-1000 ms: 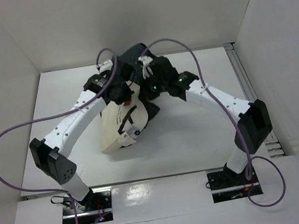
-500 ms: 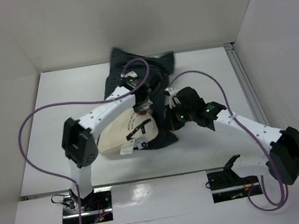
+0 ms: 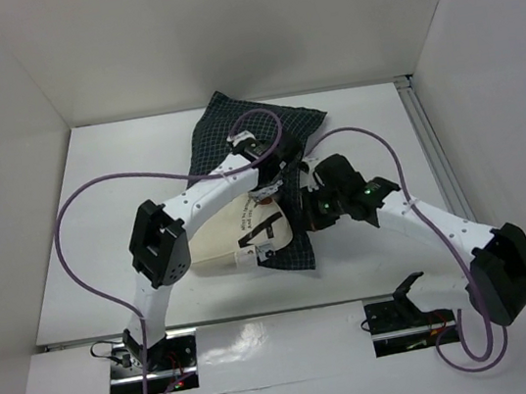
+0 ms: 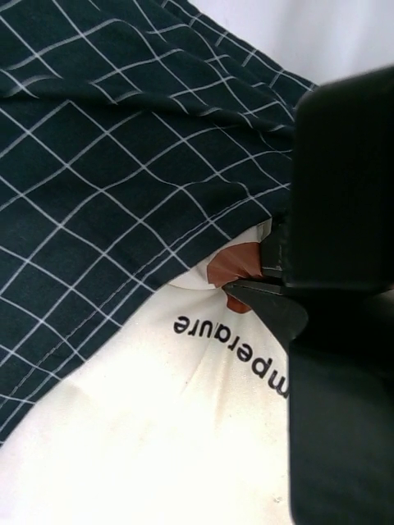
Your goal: Put the pillow into the pillowcase
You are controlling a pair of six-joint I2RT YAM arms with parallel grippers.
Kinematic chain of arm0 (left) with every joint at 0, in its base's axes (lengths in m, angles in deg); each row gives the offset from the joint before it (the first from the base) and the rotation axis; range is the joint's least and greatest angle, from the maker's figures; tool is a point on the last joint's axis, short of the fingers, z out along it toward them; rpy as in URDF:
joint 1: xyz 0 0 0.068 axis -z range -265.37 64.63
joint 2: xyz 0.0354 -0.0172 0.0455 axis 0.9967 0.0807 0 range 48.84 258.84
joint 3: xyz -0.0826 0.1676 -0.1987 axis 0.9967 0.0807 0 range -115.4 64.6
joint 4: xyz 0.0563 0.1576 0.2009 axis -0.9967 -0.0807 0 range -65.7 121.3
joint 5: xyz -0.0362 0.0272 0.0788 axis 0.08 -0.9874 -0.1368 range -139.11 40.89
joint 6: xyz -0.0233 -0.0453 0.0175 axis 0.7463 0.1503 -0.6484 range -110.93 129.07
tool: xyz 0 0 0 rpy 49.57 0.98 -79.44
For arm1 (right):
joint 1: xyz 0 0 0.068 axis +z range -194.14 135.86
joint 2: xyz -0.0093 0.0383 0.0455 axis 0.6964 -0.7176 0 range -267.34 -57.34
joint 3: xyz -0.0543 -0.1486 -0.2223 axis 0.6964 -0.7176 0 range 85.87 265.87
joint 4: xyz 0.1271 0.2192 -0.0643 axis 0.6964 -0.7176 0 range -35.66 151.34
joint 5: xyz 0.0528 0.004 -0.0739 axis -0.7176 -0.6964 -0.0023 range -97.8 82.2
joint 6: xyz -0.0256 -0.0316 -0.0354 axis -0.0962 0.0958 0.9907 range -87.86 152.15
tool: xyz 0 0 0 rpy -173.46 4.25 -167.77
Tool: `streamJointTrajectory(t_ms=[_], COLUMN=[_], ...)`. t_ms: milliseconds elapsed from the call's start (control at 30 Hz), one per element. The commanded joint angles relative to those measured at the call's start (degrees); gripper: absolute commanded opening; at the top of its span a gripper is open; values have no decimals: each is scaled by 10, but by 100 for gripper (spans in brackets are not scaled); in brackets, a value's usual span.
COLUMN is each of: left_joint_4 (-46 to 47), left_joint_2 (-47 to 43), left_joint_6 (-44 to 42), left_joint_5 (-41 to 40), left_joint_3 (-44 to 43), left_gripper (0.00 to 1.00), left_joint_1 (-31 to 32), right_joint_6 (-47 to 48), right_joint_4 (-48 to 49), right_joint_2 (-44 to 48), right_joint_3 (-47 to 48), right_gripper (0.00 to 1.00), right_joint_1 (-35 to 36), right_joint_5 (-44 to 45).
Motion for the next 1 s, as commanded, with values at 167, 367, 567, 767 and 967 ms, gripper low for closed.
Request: streamJointTrajectory(t_ms=[167,367,567,767,967], left_joint_4=[22,44,49,75,110], left_joint_2=[87,-5,-220,-411,-541], left_joint_6=[-32,-138,-192,-217,-269], left_joint_5=[-64,0,13,24,100], left_joint_3=[-149,-64,123,332,440], left_gripper=[0,60,82,78,96], left_joint_1=[-5,52,50,-81,-179], right_joint_6=[-70,-78,-48,-73,-80], right_joint_4=[-121,-151,-170,-107,-38], right_joint_2=[109,81,66,-62,-289], right_joint_3=[-26,40,140,231,362], right_gripper=[0,51,77,80,100], right_joint_1=[-15,-51,-51,97,199], right_joint_5=[75,138,193,256,322])
